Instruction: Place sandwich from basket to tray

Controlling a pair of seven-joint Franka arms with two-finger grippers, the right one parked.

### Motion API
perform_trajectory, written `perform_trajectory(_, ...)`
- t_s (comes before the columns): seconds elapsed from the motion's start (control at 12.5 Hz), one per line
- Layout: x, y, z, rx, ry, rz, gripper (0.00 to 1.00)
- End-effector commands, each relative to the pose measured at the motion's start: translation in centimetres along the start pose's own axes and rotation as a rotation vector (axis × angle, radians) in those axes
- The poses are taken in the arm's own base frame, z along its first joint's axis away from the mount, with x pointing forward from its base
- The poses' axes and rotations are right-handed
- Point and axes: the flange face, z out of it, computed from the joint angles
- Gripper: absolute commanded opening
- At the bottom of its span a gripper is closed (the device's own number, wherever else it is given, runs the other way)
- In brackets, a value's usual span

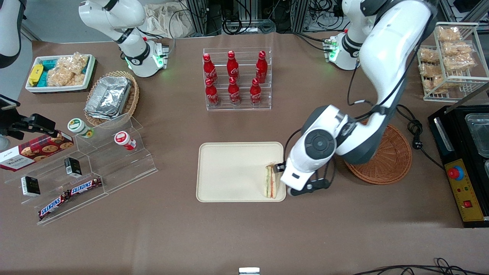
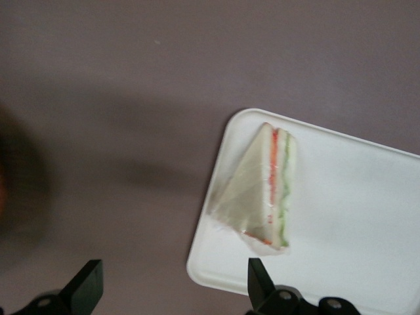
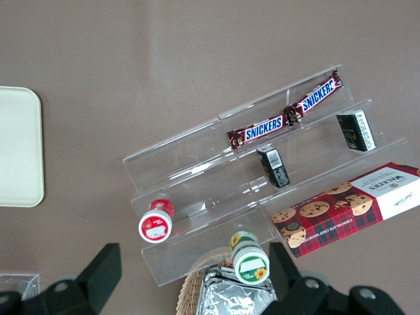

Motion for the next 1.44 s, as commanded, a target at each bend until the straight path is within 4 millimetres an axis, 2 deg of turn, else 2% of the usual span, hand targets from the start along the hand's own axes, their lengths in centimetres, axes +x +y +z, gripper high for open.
perform_trajectory(0.0, -1.4, -5.1, -1.9, 0.069, 0.032, 0.024, 0.99)
perform_trajectory(0.24, -4.6, -11.2, -4.0, 0.059, 0.072, 0.085, 0.99)
perform_trajectory(0.4, -5.8, -14.6, -6.5, 0.054, 0.065, 0.151, 0.99)
perform_trajectory(0.64, -6.2, -19.8, -10.7, 0.049, 0.031, 0.218, 0.99)
perform_trajectory(0.8, -5.2, -23.1, -13.0, 0.068, -0.002, 0.267, 0.99)
perform_trajectory(0.88, -4.5, -24.2, -14.5, 0.059, -0.018, 0.279, 0.99)
perform_trajectory(1.04, -3.6, -25.3, -16.3, 0.049, -0.017, 0.275, 0.99)
perform_trajectory(1.2, -1.6, -26.9, -16.7, 0.022, -0.012, 0.253, 0.99)
perform_trajectory(1.36, -1.4, -26.9, -17.1, 0.013, -0.006, 0.251, 0.99)
